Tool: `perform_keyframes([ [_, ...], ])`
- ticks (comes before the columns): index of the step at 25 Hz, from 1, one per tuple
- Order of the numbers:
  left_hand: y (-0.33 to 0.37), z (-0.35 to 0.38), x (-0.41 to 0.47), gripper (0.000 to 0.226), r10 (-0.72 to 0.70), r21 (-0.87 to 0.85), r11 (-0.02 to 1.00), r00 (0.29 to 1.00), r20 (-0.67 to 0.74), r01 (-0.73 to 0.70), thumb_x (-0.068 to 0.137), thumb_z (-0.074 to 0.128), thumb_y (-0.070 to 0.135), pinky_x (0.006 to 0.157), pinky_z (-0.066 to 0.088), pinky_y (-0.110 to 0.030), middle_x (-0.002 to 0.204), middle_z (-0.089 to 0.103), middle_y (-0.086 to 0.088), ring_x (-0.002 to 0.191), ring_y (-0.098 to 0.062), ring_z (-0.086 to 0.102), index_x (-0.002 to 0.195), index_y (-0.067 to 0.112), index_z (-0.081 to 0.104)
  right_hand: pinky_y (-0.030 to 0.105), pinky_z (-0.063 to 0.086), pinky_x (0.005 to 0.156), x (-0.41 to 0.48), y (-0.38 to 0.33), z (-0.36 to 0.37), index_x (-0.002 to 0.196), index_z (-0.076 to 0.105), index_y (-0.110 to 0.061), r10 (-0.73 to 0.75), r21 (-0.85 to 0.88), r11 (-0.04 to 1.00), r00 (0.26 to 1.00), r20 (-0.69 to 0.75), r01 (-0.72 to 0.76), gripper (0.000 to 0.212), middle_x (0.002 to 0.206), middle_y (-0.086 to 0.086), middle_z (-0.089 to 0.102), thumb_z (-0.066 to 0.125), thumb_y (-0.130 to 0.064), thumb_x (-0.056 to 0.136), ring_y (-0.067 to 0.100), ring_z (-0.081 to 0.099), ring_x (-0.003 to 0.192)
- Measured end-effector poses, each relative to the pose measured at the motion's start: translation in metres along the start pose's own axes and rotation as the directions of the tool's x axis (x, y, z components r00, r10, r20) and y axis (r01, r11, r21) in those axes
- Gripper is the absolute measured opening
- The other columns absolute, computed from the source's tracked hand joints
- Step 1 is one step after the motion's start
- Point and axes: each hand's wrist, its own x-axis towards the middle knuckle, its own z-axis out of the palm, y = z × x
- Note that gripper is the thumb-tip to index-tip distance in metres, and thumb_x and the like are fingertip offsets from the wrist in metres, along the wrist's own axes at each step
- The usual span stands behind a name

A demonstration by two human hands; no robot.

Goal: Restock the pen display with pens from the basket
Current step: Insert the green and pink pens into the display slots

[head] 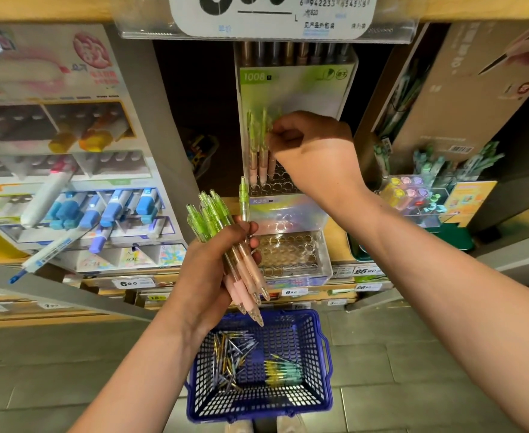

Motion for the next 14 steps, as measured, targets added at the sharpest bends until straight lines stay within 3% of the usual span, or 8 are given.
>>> perform_keyframes([
  [4, 0.000, 0.002, 0.001, 0.012, 0.003, 0.013, 1.000, 1.000, 0.002, -0.003, 0.076, 0.077, 0.021, 0.064, 0.056, -0.027, 0.078, 0.067, -0.008, 0.069, -0.019, 0.063, 0.085, 0.014, 0.079, -0.002, 0.040, 0.063, -0.006, 0.002, 0.002, 0.095, 0.077, -0.023, 0.045, -0.068, 0.997, 0.998, 0.052, -0.042, 0.011, 0.074, -0.019, 0.062, 0.069, -0.026, 0.088, -0.002, 0.060, 0.070],
  [7, 0.001, 0.004, 0.004, 0.016, 0.001, 0.007, 1.000, 1.000, 0.013, -0.002, 0.076, 0.075, 0.024, 0.063, 0.056, -0.028, 0.078, 0.067, -0.006, 0.071, -0.019, 0.062, 0.087, 0.014, 0.079, 0.005, 0.045, 0.062, -0.016, -0.001, -0.003, 0.093, 0.077, -0.023, 0.146, -0.101, 0.986, 0.978, 0.148, -0.132, 0.014, 0.067, -0.015, 0.066, 0.069, -0.033, 0.091, 0.001, 0.063, 0.065],
  [9, 0.001, 0.005, 0.005, 0.018, 0.000, 0.001, 1.000, 1.000, 0.026, 0.000, 0.076, 0.075, 0.025, 0.063, 0.056, -0.028, 0.078, 0.067, -0.005, 0.071, -0.019, 0.062, 0.089, 0.013, 0.079, 0.012, 0.051, 0.061, -0.026, -0.004, -0.011, 0.093, 0.076, -0.027, 0.241, 0.010, 0.966, 0.908, 0.342, -0.260, 0.016, 0.071, -0.011, 0.072, 0.069, -0.041, 0.092, -0.001, 0.066, 0.063],
  [11, 0.000, 0.005, 0.006, 0.019, -0.007, -0.017, 1.000, 0.999, 0.036, 0.008, 0.077, 0.076, 0.026, 0.063, 0.056, -0.028, 0.077, 0.066, -0.005, 0.068, -0.018, 0.062, 0.090, 0.012, 0.078, 0.015, 0.052, 0.057, -0.037, -0.007, -0.018, 0.098, 0.073, -0.031, 0.253, 0.138, 0.902, 0.761, 0.597, -0.409, 0.010, 0.086, -0.010, 0.074, 0.068, -0.038, 0.094, -0.003, 0.066, 0.064],
  [12, -0.001, 0.006, 0.007, 0.020, -0.010, -0.031, 0.999, 0.999, 0.044, 0.011, 0.078, 0.076, 0.026, 0.064, 0.056, -0.027, 0.077, 0.065, -0.006, 0.067, -0.018, 0.062, 0.090, 0.011, 0.078, 0.013, 0.050, 0.054, -0.041, -0.007, -0.020, 0.098, 0.072, -0.032, 0.245, 0.194, 0.853, 0.700, 0.671, -0.484, 0.004, 0.087, -0.007, 0.072, 0.069, -0.033, 0.095, -0.004, 0.064, 0.063],
  [14, -0.001, 0.007, 0.007, 0.020, -0.011, -0.063, 0.998, 0.998, 0.069, 0.015, 0.079, 0.076, 0.026, 0.066, 0.056, -0.027, 0.077, 0.065, -0.006, 0.067, -0.016, 0.062, 0.091, 0.011, 0.079, 0.011, 0.049, 0.053, -0.044, -0.006, -0.019, 0.096, 0.073, -0.029, 0.258, 0.259, 0.780, 0.670, 0.696, -0.570, 0.005, 0.085, 0.001, 0.070, 0.071, -0.026, 0.093, -0.003, 0.061, 0.062],
])
